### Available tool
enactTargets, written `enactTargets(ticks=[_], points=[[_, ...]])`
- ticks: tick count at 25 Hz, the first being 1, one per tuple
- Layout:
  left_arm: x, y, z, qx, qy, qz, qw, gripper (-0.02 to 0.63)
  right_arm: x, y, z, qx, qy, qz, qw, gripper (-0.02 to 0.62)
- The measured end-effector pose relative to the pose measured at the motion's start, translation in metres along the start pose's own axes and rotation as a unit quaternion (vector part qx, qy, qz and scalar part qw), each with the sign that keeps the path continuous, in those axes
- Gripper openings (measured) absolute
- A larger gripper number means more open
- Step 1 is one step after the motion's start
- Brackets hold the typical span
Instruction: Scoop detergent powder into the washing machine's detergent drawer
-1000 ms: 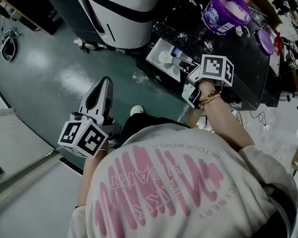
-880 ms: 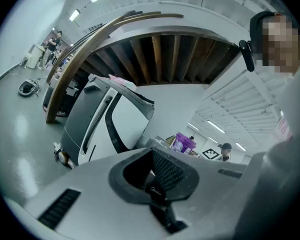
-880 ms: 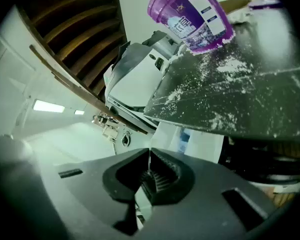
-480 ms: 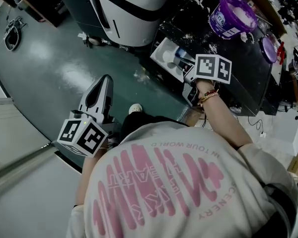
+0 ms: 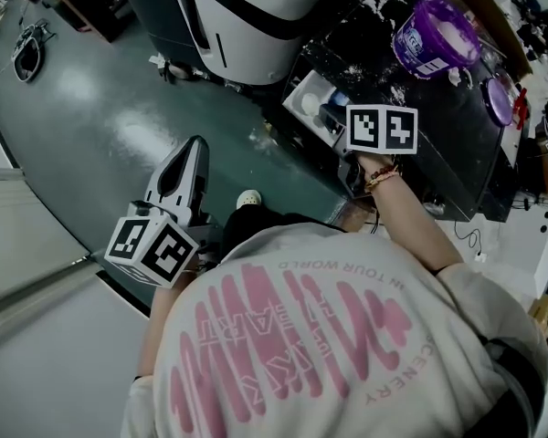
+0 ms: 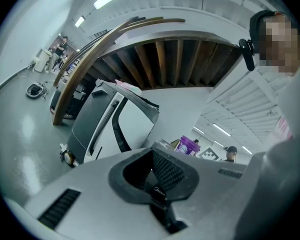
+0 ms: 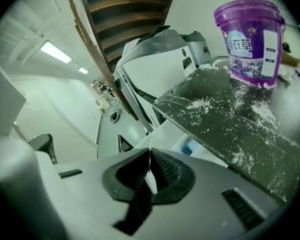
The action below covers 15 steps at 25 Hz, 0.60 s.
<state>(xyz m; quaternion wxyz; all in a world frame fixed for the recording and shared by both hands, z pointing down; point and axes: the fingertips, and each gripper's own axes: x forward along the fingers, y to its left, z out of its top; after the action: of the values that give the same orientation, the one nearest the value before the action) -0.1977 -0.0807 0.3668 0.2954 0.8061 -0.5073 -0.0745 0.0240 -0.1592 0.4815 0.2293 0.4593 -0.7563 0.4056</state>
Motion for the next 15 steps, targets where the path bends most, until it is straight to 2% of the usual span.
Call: enactTargets(ticks=[15], points=[[-0.001,-0.002,-0.002,0.001,0.003,-0.005,1.0,0.003,0.006,0.008,-0.014,-0.136,0.046,-0.034,0.989,0.008]])
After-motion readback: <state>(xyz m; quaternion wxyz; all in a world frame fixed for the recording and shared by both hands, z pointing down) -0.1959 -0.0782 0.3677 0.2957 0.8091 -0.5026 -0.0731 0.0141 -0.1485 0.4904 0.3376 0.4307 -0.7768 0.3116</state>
